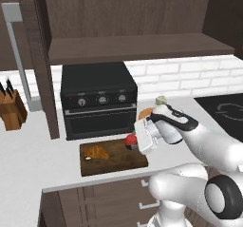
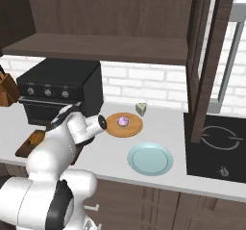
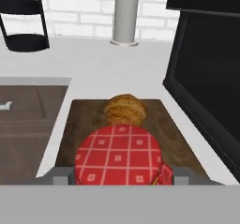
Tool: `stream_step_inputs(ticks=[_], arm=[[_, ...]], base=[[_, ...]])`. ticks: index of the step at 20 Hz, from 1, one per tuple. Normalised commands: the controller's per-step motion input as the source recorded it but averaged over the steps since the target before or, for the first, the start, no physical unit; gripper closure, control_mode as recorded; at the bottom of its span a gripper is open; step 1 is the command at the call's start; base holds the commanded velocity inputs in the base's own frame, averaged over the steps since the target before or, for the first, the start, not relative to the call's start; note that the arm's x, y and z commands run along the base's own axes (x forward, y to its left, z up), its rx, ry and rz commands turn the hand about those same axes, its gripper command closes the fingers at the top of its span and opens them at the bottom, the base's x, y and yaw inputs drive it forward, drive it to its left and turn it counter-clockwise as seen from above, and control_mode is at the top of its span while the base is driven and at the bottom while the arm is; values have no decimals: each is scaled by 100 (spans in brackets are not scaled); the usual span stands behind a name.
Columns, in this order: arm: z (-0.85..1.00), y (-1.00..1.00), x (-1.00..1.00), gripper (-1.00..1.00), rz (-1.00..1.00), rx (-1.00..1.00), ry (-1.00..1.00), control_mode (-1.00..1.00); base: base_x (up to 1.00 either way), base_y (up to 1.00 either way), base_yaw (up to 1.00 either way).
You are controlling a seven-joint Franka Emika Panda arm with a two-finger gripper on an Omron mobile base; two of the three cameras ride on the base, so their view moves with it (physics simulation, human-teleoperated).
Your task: From the different types of pastries on the counter, select a croissant and place it on the cutting board. Then retrieve a jar of jam from the cabinet and place it alongside the croissant on the cutting board.
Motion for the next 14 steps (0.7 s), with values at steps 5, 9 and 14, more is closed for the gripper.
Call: stream_step_inputs(ticks=[5, 9, 14], arm=[[-57, 6, 8, 100, 8, 7, 0, -100], [-44, 0, 5, 100, 8, 11, 0, -100], [-25, 10, 34, 100, 3, 7, 0, -100]], base=[[0, 0, 0], [0, 0, 0], [0, 0, 0]])
